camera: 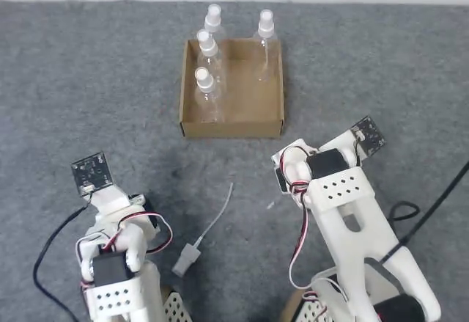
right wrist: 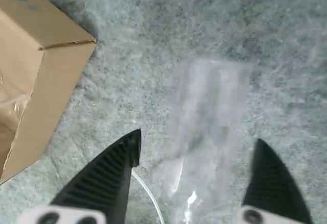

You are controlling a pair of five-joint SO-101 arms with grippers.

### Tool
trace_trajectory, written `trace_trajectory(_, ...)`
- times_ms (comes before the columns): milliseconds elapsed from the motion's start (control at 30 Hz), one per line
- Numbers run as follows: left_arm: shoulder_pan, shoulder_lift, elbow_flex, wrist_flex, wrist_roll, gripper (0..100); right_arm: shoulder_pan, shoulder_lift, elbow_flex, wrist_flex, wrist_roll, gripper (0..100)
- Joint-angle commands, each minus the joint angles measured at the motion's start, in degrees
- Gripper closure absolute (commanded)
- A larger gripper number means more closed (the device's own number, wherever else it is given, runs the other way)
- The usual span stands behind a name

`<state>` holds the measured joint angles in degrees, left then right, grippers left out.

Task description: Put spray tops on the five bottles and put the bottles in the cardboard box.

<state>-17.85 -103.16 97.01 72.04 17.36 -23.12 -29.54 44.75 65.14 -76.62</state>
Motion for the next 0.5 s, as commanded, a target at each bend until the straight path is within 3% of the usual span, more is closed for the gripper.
trace_trajectory(0,-0.26,-1.23,-0.48,0.18,-0.18,99,0.22,-2.51,-0.97,-0.92,-0.79,69.5)
trace_trajectory(233,-0.26,-1.23,-0.48,0.18,-0.18,99,0.48,-3.03,-3.34,0.13,-0.70,69.5)
trace_trajectory(467,-0.26,-1.23,-0.48,0.18,-0.18,99,0.22,-2.86,-13.19,10.68,-0.62,69.5)
